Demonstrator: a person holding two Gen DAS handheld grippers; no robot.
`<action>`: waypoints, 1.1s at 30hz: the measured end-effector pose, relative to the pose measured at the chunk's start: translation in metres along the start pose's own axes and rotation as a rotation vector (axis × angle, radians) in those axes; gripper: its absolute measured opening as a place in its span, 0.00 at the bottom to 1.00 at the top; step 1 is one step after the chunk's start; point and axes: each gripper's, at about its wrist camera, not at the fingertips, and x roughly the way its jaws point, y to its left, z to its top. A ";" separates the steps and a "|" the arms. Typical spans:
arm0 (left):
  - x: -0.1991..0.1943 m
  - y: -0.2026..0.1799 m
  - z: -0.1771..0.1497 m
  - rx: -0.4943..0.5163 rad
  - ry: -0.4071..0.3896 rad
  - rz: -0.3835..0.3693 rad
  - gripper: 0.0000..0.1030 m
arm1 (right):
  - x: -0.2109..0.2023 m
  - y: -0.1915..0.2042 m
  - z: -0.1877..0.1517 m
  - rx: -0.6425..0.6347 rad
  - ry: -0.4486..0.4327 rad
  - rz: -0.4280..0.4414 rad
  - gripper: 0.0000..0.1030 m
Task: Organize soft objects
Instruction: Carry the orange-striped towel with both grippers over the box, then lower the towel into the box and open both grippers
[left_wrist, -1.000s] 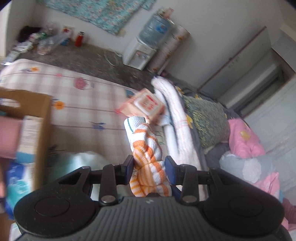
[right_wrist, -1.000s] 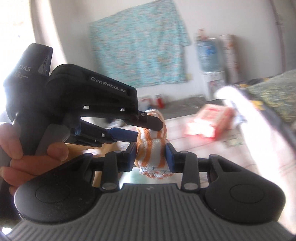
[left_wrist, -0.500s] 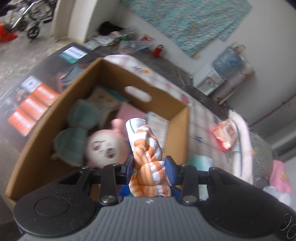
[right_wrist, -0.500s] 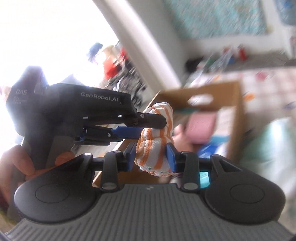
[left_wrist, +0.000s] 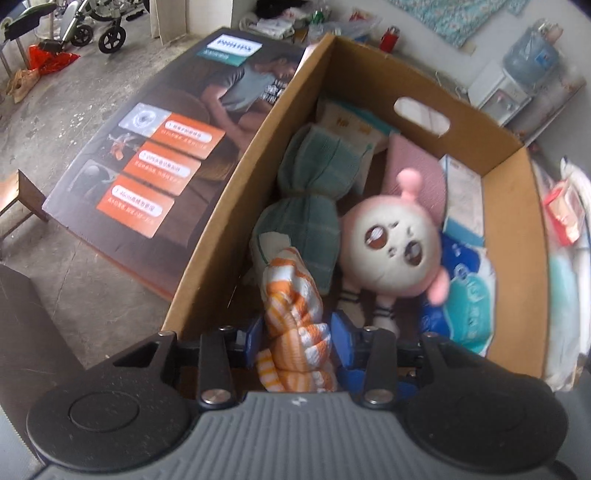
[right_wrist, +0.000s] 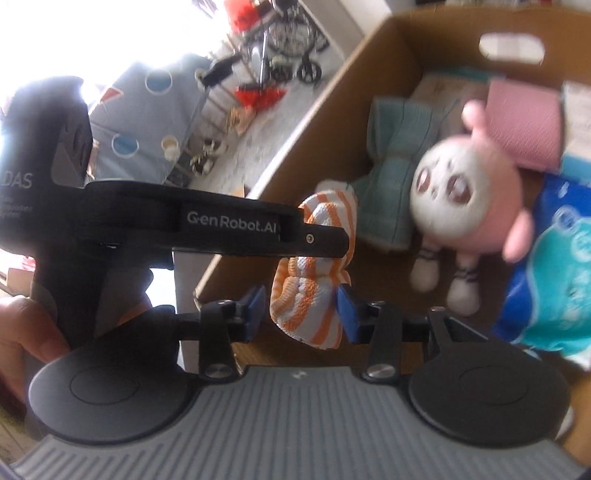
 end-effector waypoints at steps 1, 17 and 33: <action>0.000 0.001 0.000 0.008 -0.006 0.003 0.40 | 0.005 -0.001 -0.001 0.007 0.019 0.001 0.44; -0.048 -0.010 -0.009 0.046 -0.141 -0.071 0.57 | -0.030 -0.014 -0.015 0.050 -0.028 0.037 0.55; 0.025 -0.018 -0.009 -0.098 0.049 -0.190 0.54 | -0.158 -0.064 -0.039 0.110 -0.315 0.014 0.62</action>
